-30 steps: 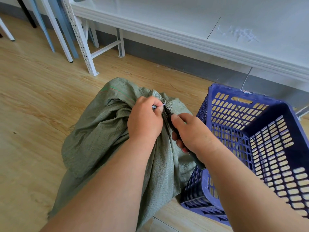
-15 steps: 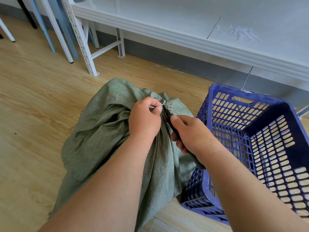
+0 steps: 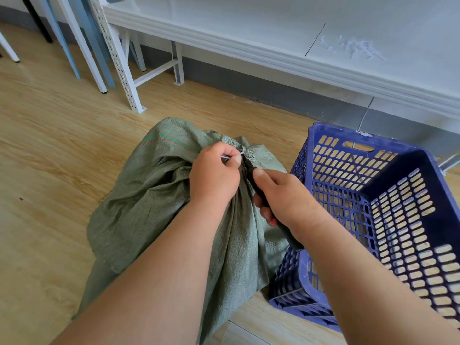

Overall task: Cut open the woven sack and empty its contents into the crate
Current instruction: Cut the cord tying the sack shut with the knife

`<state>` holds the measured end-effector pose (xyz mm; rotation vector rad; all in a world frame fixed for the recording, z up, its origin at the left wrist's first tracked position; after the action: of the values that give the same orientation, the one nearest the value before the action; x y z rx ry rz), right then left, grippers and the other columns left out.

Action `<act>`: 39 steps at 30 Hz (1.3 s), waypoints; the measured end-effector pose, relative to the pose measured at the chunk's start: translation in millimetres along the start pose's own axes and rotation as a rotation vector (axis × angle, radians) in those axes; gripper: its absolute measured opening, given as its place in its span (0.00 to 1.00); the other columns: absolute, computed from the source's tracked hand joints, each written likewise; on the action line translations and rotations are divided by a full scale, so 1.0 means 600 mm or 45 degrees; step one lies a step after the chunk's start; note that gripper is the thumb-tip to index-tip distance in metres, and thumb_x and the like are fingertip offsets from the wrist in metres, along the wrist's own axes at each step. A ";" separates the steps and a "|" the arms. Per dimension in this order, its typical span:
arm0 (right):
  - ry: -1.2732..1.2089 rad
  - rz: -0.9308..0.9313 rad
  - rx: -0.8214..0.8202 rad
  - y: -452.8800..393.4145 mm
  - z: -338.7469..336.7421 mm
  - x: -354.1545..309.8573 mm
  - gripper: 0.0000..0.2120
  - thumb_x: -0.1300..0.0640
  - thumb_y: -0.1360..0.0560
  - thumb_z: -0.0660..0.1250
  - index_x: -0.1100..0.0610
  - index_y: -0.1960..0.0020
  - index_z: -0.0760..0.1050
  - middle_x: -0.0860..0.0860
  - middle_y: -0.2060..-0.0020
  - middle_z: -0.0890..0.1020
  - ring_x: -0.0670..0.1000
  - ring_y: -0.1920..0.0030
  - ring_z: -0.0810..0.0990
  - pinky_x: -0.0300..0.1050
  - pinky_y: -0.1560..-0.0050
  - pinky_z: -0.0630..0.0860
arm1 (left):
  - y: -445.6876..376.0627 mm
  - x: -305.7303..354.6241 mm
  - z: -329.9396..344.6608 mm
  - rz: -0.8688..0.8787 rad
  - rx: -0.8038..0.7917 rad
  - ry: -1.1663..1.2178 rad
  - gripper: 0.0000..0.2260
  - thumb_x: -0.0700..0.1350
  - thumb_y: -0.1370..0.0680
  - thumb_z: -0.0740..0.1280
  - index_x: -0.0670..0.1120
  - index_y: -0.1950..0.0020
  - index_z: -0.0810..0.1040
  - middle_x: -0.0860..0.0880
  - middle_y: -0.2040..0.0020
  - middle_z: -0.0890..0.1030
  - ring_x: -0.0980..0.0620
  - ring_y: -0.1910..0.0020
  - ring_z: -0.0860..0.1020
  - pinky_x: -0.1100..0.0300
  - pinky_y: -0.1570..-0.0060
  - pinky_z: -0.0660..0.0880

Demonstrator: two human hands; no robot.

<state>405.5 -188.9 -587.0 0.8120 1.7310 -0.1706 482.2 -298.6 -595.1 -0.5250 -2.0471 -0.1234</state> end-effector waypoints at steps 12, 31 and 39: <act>0.039 0.032 -0.043 -0.003 -0.005 -0.006 0.18 0.49 0.18 0.57 0.63 0.53 0.74 0.50 0.75 0.74 0.49 0.79 0.66 0.39 0.78 0.64 | -0.006 -0.005 0.002 -0.042 -0.038 0.075 0.07 0.45 0.24 0.68 0.56 0.60 0.76 0.54 0.56 0.78 0.51 0.56 0.76 0.60 0.56 0.70; -0.059 0.031 -0.056 -0.009 0.009 -0.004 0.17 0.49 0.18 0.57 0.63 0.51 0.73 0.52 0.72 0.72 0.48 0.79 0.65 0.39 0.77 0.62 | -0.011 -0.001 -0.006 -0.124 -0.009 0.040 0.05 0.46 0.24 0.68 0.55 0.59 0.76 0.57 0.62 0.77 0.50 0.57 0.77 0.59 0.56 0.72; -0.008 0.036 -0.029 -0.014 0.004 -0.012 0.14 0.50 0.18 0.55 0.57 0.56 0.73 0.53 0.71 0.75 0.49 0.78 0.69 0.40 0.78 0.67 | -0.005 0.015 -0.011 -0.004 -0.020 -0.189 0.02 0.52 0.23 0.66 0.56 0.54 0.77 0.53 0.49 0.73 0.52 0.55 0.73 0.57 0.58 0.69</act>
<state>403.3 -199.6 -583.6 0.8184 1.7119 -0.1339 482.2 -300.3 -583.9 -0.5551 -2.1928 -0.1053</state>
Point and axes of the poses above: each hand's wrist, its own y-axis away from the middle knuckle, its own z-axis out of the palm, x = y × z, the point moved 2 cm from there along -y, towards the middle knuckle
